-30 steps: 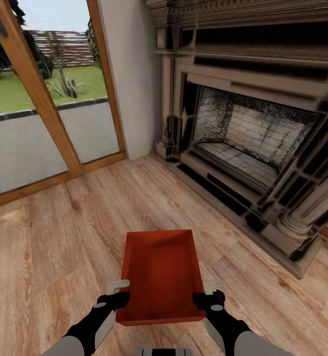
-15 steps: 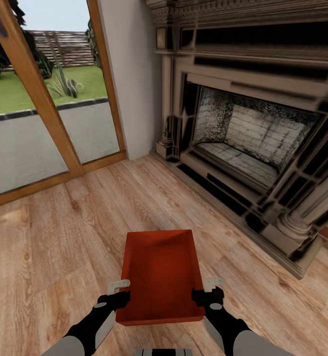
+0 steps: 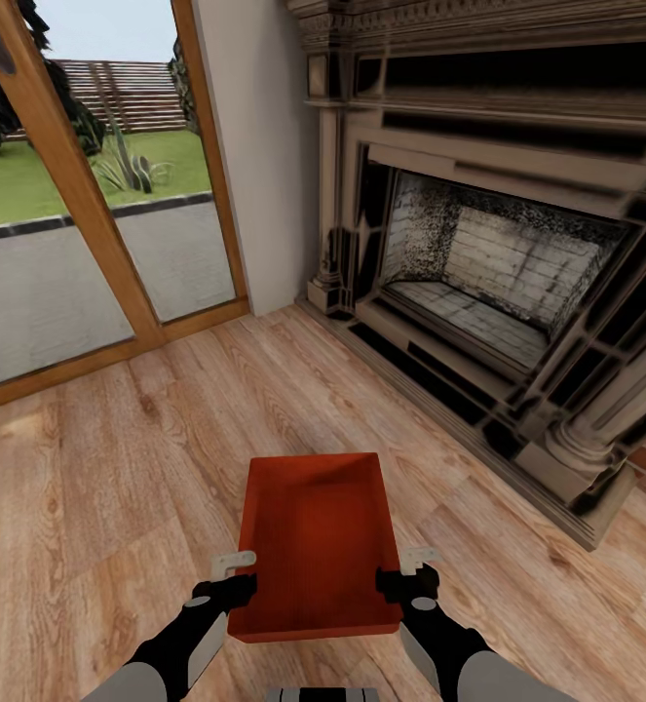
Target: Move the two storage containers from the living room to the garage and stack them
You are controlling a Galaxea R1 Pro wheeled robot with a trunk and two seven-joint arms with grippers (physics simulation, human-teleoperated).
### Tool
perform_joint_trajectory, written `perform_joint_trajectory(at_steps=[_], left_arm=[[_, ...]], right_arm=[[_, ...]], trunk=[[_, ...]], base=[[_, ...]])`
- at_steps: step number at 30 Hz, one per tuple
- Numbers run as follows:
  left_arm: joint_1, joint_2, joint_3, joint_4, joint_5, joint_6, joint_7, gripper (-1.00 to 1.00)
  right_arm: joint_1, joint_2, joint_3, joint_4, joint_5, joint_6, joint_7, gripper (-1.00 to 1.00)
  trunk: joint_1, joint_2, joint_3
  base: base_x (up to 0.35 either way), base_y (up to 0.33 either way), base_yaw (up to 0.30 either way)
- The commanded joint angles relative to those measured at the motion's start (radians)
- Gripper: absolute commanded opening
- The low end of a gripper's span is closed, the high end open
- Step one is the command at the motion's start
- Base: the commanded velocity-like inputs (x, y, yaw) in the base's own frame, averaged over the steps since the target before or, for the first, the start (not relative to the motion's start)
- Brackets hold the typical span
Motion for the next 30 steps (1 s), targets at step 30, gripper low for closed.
perform_joint_trajectory(at_steps=[30], left_arm=[[0.0,0.001,-0.008,-0.003,0.009,0.005,0.008,1.0]], right_arm=[[0.0,0.0,0.007,0.001,-0.006,-0.013,-0.005,1.0]], trunk=[[0.034,-0.063,-0.029]], base=[[0.0,0.0,0.0]])
